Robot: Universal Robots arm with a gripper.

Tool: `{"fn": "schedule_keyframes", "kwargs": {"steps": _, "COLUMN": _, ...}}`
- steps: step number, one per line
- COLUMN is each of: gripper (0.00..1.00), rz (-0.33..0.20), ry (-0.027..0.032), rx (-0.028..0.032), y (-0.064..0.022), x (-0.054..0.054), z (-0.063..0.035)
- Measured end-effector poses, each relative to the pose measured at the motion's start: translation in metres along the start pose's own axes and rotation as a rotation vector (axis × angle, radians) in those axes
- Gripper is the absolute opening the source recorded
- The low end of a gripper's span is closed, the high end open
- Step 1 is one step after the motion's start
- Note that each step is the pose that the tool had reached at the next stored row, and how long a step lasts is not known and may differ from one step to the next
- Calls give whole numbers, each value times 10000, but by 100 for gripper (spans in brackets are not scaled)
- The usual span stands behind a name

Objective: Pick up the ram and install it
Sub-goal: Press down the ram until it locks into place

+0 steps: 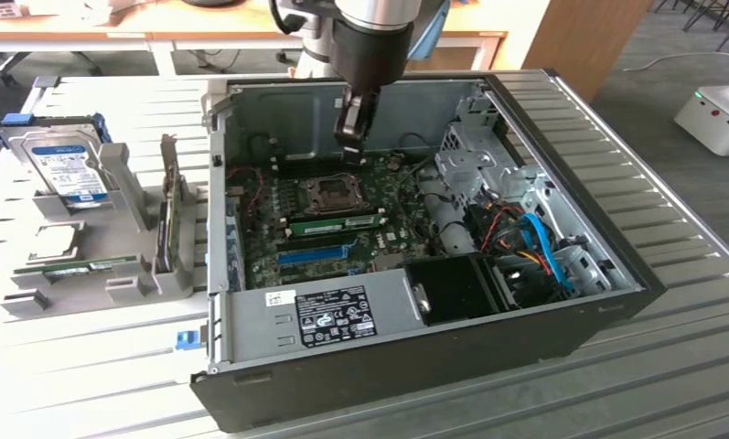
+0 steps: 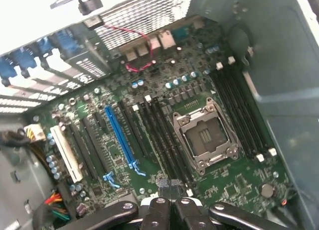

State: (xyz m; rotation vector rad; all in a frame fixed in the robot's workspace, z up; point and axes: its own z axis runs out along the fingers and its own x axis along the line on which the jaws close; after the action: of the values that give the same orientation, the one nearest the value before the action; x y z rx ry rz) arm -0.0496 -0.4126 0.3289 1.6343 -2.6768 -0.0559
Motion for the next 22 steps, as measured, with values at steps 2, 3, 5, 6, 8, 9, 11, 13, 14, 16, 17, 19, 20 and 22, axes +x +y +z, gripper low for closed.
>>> {"fn": "schedule_keyframes", "kwargs": {"steps": 2, "gripper": 11, "rz": 323, "ry": -10, "rx": 5, "y": 0, "x": 0, "z": 1}}
{"fn": "schedule_keyframes", "kwargs": {"steps": 3, "gripper": 11, "rz": 481, "ry": -15, "rx": 7, "y": 0, "x": 0, "z": 1}}
{"fn": "schedule_keyframes", "kwargs": {"steps": 5, "gripper": 11, "rz": 798, "ry": -26, "rx": 12, "y": 0, "x": 0, "z": 2}}
{"fn": "schedule_keyframes", "kwargs": {"steps": 6, "gripper": 11, "rz": 955, "ry": -31, "rx": 14, "y": 0, "x": 0, "z": 3}}
{"fn": "schedule_keyframes", "kwargs": {"steps": 8, "gripper": 11, "rz": 1317, "ry": -42, "rx": 19, "y": 0, "x": 0, "z": 4}}
{"fn": "schedule_keyframes", "kwargs": {"steps": 9, "gripper": 11, "rz": 1479, "ry": -48, "rx": 22, "y": 0, "x": 0, "z": 4}}
{"fn": "schedule_keyframes", "kwargs": {"steps": 11, "gripper": 11, "rz": 1798, "ry": -58, "rx": 27, "y": 0, "x": 0, "z": 5}}
{"fn": "schedule_keyframes", "kwargs": {"steps": 13, "gripper": 11, "rz": 2136, "ry": -70, "rx": 31, "y": 0, "x": 0, "z": 6}}
{"fn": "schedule_keyframes", "kwargs": {"steps": 14, "gripper": 11, "rz": 2300, "ry": -76, "rx": 33, "y": 0, "x": 0, "z": 7}}
{"fn": "schedule_keyframes", "kwargs": {"steps": 16, "gripper": 11, "rz": 2630, "ry": -86, "rx": 38, "y": 0, "x": 0, "z": 8}}
{"fn": "schedule_keyframes", "kwargs": {"steps": 17, "gripper": 11, "rz": 2797, "ry": -91, "rx": 40, "y": 0, "x": 0, "z": 8}}
{"fn": "schedule_keyframes", "kwargs": {"steps": 19, "gripper": 11, "rz": 3147, "ry": -104, "rx": 46, "y": 0, "x": 0, "z": 10}}
{"fn": "schedule_keyframes", "kwargs": {"steps": 20, "gripper": 11, "rz": 3323, "ry": -109, "rx": 48, "y": 0, "x": 0, "z": 11}}
{"fn": "schedule_keyframes", "kwargs": {"steps": 22, "gripper": 11, "rz": 3670, "ry": -120, "rx": 53, "y": 0, "x": 0, "z": 12}}
